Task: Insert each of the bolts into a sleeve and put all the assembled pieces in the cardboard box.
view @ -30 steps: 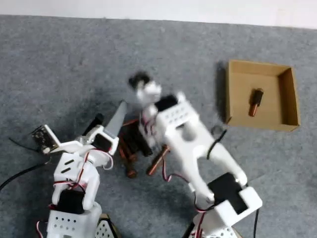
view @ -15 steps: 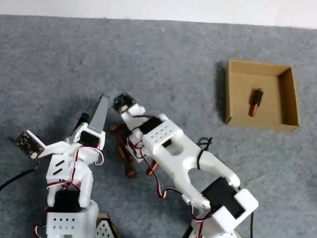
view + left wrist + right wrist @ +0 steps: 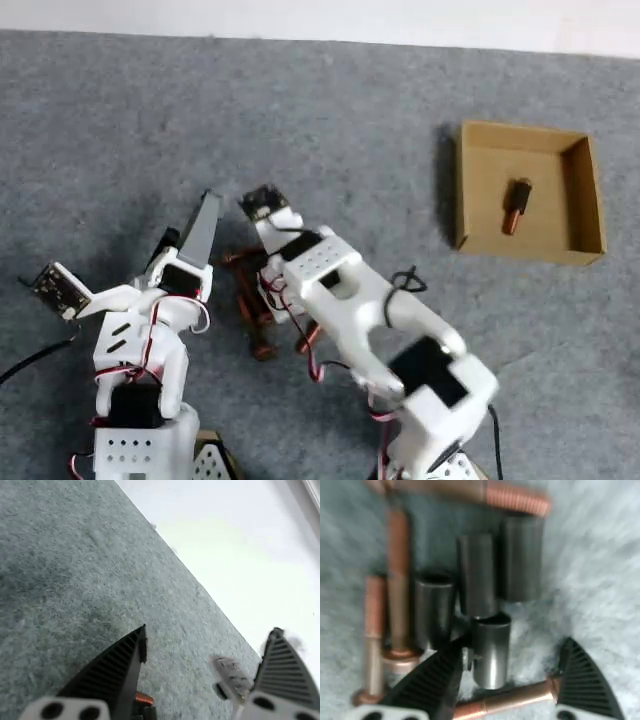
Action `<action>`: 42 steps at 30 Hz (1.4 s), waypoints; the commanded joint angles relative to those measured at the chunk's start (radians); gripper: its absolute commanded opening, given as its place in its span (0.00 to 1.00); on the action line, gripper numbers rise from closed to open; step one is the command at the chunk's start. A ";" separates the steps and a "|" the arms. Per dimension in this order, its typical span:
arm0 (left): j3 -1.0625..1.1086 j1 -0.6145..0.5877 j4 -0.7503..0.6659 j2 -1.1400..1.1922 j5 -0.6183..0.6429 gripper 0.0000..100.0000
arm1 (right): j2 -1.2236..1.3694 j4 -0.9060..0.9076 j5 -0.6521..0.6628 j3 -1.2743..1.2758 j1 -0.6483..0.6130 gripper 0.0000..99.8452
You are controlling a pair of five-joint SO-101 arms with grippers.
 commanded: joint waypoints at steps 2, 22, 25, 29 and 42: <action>-0.019 -0.012 -0.026 -0.015 0.008 0.35 | 0.010 0.061 -0.008 -0.079 0.015 0.22; -0.015 0.070 -0.021 -0.008 0.002 0.35 | -0.412 -0.140 -0.002 0.185 0.202 0.00; -0.002 0.122 -0.020 -0.007 0.002 0.35 | -0.550 -0.225 0.071 0.315 0.199 0.00; -0.013 0.151 -0.002 -0.007 0.002 0.35 | -0.648 -0.277 0.094 0.429 0.220 0.00; -0.317 0.246 -0.008 0.671 -0.020 0.28 | -0.662 -0.280 0.098 0.464 0.303 0.00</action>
